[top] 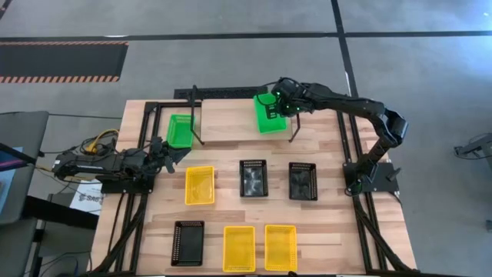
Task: Stack baskets on shelf by color
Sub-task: Stack the bottom green bin on the green bin on the shelf
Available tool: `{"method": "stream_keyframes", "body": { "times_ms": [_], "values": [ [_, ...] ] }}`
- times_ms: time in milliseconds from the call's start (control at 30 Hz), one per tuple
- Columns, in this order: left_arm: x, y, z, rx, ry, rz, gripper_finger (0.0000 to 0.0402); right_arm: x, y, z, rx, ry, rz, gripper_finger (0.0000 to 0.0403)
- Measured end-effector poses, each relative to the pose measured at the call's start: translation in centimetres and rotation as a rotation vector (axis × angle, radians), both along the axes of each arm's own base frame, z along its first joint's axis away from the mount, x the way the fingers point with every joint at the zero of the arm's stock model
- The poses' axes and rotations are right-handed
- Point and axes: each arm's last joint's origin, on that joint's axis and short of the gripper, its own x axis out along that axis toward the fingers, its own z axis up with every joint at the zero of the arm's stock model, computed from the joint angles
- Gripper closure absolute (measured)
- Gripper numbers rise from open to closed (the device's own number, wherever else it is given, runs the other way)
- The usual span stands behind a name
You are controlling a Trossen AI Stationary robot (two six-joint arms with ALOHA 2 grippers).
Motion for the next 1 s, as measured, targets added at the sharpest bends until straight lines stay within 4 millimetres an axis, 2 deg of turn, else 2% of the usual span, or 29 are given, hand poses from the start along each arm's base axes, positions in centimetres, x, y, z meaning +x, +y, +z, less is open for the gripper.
{"method": "stream_keyframes", "body": {
  "times_ms": [200, 1000],
  "values": [
    [0.0, 0.0, 0.0, 0.0, 0.0, 0.0, 0.0401, -0.39, 0.41, -0.26, 0.02, 0.056, -0.025, 0.04],
    [0.0, 0.0, 0.0, 0.001, 0.001, 0.0, 0.0401, -0.14, 0.69, -0.22, 0.014, 0.054, 0.01, 0.0394]
  ]
}}
